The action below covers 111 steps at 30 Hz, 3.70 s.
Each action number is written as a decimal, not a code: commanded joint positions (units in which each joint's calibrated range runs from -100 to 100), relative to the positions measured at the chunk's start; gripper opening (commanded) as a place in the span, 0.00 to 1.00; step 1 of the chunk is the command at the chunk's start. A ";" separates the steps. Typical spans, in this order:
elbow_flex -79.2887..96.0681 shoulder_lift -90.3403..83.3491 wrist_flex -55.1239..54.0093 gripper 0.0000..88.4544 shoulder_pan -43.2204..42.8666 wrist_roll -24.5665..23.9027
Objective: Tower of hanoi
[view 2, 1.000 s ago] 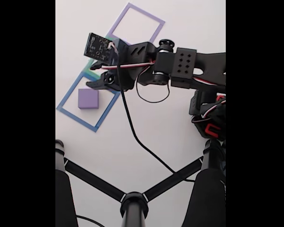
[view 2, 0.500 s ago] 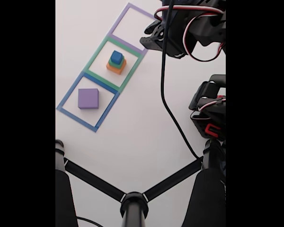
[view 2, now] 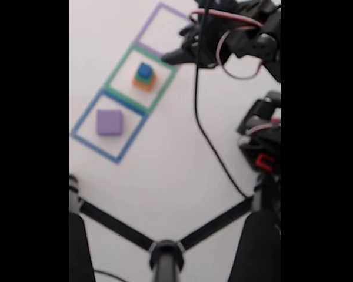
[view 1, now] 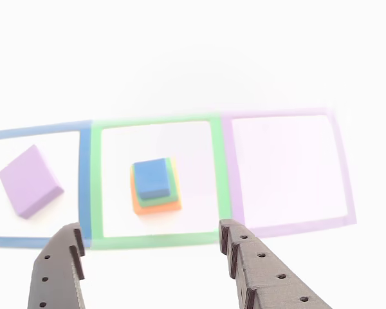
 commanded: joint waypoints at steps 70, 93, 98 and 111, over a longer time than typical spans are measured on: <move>54.23 34.53 -108.78 0.16 -4.59 0.00; 53.32 32.44 -107.00 0.05 -5.43 0.00; 50.33 26.60 -98.66 0.05 -5.88 0.00; 6.71 9.53 -26.63 0.04 -6.80 0.00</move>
